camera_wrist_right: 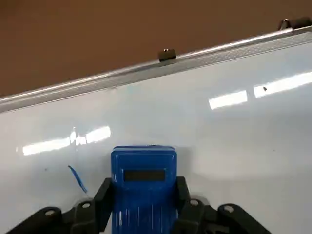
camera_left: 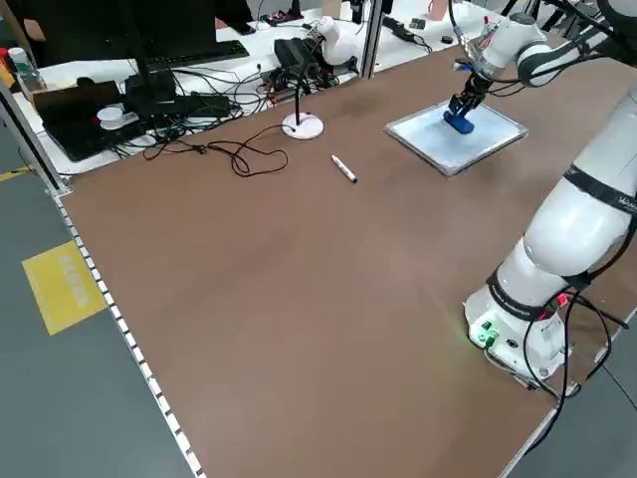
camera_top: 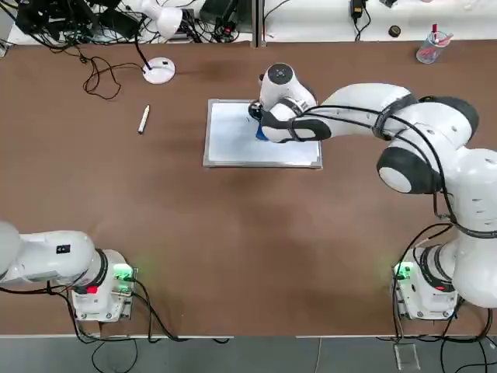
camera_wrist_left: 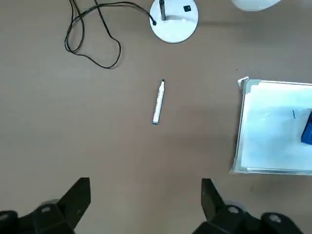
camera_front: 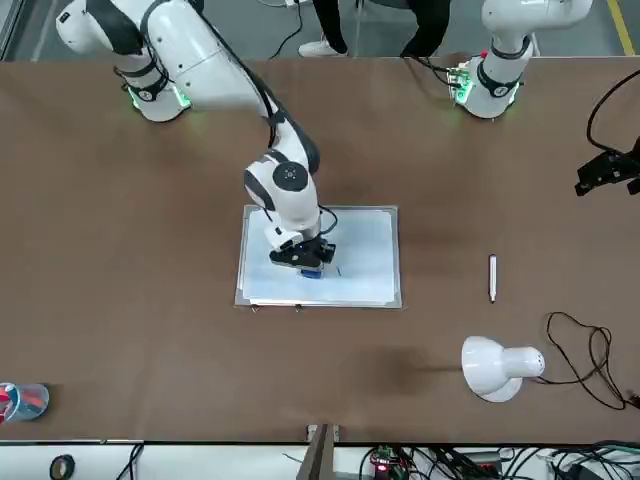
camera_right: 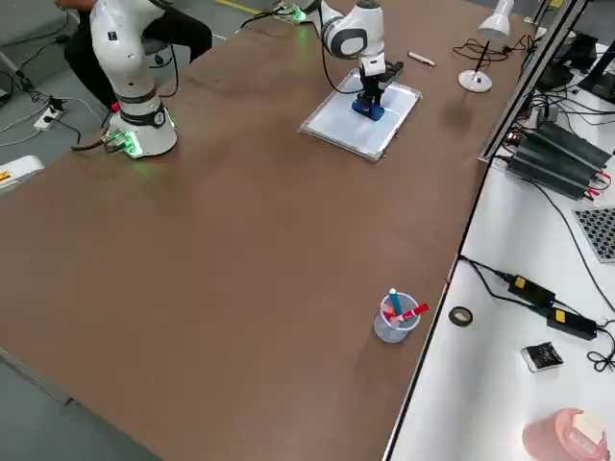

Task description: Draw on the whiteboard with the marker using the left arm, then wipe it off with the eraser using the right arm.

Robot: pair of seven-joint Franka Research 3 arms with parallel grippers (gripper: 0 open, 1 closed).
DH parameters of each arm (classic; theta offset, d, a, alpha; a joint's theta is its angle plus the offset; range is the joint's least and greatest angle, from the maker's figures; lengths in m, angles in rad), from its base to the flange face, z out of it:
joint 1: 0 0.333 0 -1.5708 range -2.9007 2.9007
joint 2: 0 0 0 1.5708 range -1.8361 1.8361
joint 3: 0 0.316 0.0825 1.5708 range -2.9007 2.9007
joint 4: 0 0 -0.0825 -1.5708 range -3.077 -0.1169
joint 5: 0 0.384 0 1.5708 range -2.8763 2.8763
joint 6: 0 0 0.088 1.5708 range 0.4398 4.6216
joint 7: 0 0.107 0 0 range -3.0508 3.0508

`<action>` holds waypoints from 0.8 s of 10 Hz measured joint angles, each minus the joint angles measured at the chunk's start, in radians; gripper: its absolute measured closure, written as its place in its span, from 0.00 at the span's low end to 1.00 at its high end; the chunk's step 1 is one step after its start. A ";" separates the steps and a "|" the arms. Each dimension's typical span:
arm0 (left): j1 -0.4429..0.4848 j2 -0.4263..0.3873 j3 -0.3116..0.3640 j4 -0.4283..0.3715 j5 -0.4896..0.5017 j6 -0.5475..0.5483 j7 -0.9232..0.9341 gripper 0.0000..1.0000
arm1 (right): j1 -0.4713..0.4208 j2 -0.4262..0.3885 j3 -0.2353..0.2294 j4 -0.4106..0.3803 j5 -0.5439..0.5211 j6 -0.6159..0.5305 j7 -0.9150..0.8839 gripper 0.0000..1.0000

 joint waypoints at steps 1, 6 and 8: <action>0.000 0.000 0.000 0.000 0.000 0.000 0.000 0.00 | 0.003 0.010 -0.001 0.017 0.000 -0.005 0.008 0.45; 0.000 0.001 0.000 0.000 0.000 0.000 0.000 0.00 | 0.015 0.091 -0.001 0.149 -0.001 -0.012 0.076 0.45; 0.000 0.001 0.000 0.000 0.000 0.000 0.000 0.00 | 0.026 0.122 -0.002 0.199 -0.001 -0.012 0.101 0.45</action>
